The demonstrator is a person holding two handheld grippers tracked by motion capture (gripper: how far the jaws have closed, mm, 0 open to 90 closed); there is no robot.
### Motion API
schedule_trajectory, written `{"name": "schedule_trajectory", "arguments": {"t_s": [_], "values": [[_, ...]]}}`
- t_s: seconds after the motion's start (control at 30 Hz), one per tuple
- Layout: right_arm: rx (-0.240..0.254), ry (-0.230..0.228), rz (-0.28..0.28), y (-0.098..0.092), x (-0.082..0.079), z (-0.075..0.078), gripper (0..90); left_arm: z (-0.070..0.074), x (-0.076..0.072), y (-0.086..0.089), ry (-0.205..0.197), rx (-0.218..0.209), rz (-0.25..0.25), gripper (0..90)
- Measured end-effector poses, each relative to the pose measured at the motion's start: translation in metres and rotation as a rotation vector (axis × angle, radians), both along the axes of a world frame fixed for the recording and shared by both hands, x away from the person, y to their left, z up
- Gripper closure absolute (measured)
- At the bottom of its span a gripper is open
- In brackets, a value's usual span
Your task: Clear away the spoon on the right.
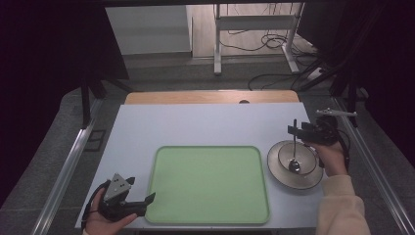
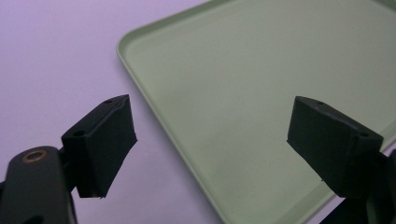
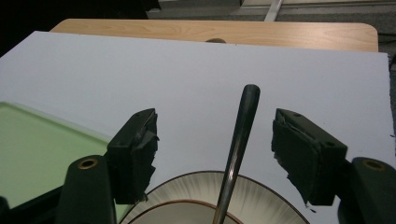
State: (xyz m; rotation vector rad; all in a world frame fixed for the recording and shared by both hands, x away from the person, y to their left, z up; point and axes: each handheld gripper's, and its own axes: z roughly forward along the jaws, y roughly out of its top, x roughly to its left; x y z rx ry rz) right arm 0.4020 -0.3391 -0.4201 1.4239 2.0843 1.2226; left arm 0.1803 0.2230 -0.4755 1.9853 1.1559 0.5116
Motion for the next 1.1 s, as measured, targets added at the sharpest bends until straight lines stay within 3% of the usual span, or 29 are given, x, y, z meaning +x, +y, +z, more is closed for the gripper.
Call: {"name": "schedule_trajectory", "arguments": {"t_s": [0.23, 0.37, 0.73, 0.87, 1.1], "values": [[0.004, 0.032, -0.025, -0.004, 0.012, -0.009, 35.6, -0.001, 0.001, -0.001, 0.002, 0.004, 0.0, 14.7], [0.021, 0.079, -0.052, -0.005, 0.019, -0.018, 45.6, -0.001, 0.001, 0.0, 0.002, 0.002, 0.003, 14.7], [0.049, 0.1, -0.016, -0.008, 0.018, -0.022, 63.7, 0.0, 0.0, 0.001, 0.003, 0.0, 0.004, 14.7], [0.057, 0.101, -0.018, -0.01, 0.017, -0.022, 80.2, 0.0, -0.001, 0.001, 0.001, 0.001, 0.004, 14.8], [0.077, 0.101, -0.009, -0.013, 0.016, -0.021, 86.4, 0.0, -0.001, 0.002, 0.0, 0.001, 0.005, 14.8]]}}
